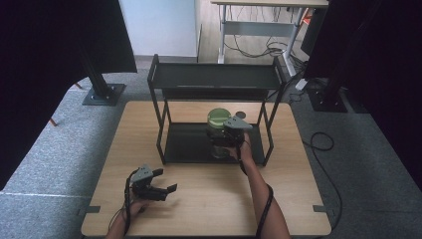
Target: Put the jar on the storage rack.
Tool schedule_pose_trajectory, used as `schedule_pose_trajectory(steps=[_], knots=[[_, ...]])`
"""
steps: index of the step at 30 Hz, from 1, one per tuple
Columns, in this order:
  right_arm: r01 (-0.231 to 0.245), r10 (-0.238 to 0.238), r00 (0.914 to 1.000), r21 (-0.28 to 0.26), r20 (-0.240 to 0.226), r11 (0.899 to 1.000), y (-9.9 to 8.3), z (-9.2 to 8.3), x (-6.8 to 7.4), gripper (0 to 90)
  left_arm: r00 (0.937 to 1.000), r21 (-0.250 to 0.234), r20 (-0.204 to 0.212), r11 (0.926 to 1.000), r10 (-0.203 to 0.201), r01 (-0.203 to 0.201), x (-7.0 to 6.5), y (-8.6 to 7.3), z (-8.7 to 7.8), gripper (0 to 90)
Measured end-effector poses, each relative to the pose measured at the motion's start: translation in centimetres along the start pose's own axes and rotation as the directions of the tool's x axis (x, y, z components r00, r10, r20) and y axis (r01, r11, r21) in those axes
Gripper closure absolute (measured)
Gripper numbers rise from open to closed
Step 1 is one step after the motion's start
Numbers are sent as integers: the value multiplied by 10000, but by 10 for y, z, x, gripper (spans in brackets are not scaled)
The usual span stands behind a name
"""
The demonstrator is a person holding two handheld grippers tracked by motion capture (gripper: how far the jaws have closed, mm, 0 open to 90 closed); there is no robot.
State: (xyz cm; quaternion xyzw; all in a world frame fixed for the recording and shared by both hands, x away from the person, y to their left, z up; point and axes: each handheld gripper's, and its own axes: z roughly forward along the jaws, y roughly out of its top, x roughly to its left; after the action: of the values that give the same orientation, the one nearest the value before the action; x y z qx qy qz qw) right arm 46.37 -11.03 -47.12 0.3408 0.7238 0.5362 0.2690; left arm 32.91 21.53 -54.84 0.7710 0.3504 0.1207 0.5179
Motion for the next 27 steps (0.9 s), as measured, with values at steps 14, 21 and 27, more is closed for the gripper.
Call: schedule_pose_trajectory(steps=[14, 21, 27], knots=[[-209, 209, 9998, -44, -32, 9998, -5, -6, -3, 109, 10000, -13, -38, 10000, -19, 19, 0, 0, 0, 60], [-233, 233, 9997, -9, -29, 9997, -5, -6, -3, 109, 10000, -22, -40, 10000, -12, 12, 0, 0, 0, 60], [-178, 178, 9998, 16, -55, 9998, -4, -6, -4, 107, 10000, -15, -27, 10000, -32, 32, 0, 0, 0, 60]])
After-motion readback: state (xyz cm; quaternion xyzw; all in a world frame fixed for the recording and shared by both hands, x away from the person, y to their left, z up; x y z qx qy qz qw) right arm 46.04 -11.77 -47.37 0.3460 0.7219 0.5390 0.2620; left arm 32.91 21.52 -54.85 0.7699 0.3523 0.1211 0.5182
